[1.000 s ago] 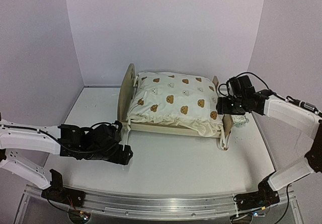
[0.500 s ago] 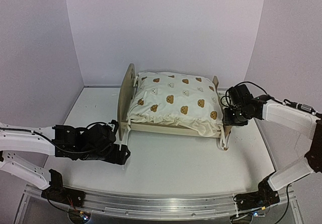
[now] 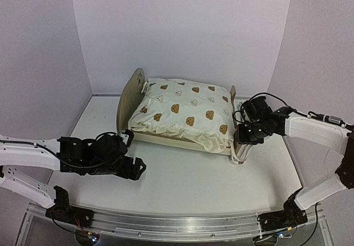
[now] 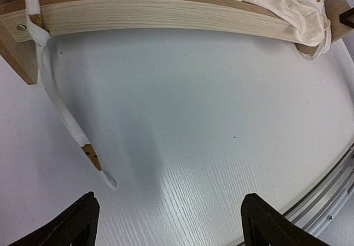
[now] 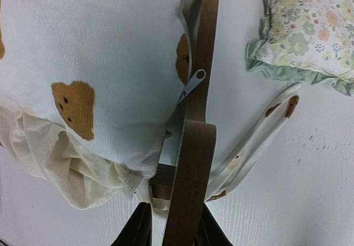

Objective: Set up the pet bed

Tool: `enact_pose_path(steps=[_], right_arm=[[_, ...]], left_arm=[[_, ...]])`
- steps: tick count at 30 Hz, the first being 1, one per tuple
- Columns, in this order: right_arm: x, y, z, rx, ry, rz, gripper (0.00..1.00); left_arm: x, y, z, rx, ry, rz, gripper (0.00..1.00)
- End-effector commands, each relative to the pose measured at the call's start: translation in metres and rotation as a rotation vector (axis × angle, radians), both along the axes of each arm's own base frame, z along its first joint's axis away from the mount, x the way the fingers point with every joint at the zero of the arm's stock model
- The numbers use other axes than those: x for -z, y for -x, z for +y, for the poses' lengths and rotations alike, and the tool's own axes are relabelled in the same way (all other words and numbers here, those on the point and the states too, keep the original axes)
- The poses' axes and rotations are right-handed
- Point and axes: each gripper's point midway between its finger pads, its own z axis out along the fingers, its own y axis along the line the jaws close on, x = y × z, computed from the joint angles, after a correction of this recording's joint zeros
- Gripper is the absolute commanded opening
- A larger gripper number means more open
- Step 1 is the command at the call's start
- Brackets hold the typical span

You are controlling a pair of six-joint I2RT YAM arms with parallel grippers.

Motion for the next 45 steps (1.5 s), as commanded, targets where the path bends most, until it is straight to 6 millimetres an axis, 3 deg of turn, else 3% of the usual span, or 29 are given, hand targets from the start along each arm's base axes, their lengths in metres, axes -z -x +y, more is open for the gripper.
enact_pose_path(steps=[1, 6, 13, 18, 21, 26, 31, 41, 45], right_arm=[[-0.008, 0.009, 0.051, -0.089, -0.075, 0.007, 0.26], [-0.01, 0.024, 0.079, -0.158, -0.079, 0.007, 0.32], [-0.026, 0.027, 0.066, -0.171, -0.037, -0.05, 0.51], [-0.041, 0.042, 0.058, -0.234, -0.055, -0.083, 0.6], [-0.043, 0.061, 0.063, -0.329, -0.112, -0.067, 0.61], [-0.027, 0.086, 0.061, -0.403, -0.158, -0.037, 0.61], [-0.021, 0.09, 0.037, -0.33, -0.143, -0.101, 0.61], [-0.024, 0.094, 0.013, -0.26, -0.157, -0.216, 0.61], [-0.023, 0.096, 0.007, -0.25, -0.154, -0.228, 0.61]], left_arm=[[-0.03, -0.005, -0.014, 0.025, 0.066, -0.047, 0.91], [-0.034, -0.004, -0.021, 0.065, 0.071, -0.061, 0.91], [-0.042, -0.009, -0.056, 0.163, 0.092, -0.092, 0.9], [-0.051, -0.018, -0.101, 0.266, 0.134, -0.157, 0.89], [-0.049, -0.026, -0.127, 0.327, 0.126, -0.208, 0.86], [-0.051, -0.037, -0.173, 0.437, 0.113, -0.294, 0.83], [-0.044, -0.055, -0.217, 0.503, 0.053, -0.341, 0.8], [-0.038, -0.084, -0.268, 0.508, 0.017, -0.422, 0.72], [-0.027, -0.096, -0.284, 0.488, -0.01, -0.429, 0.71]])
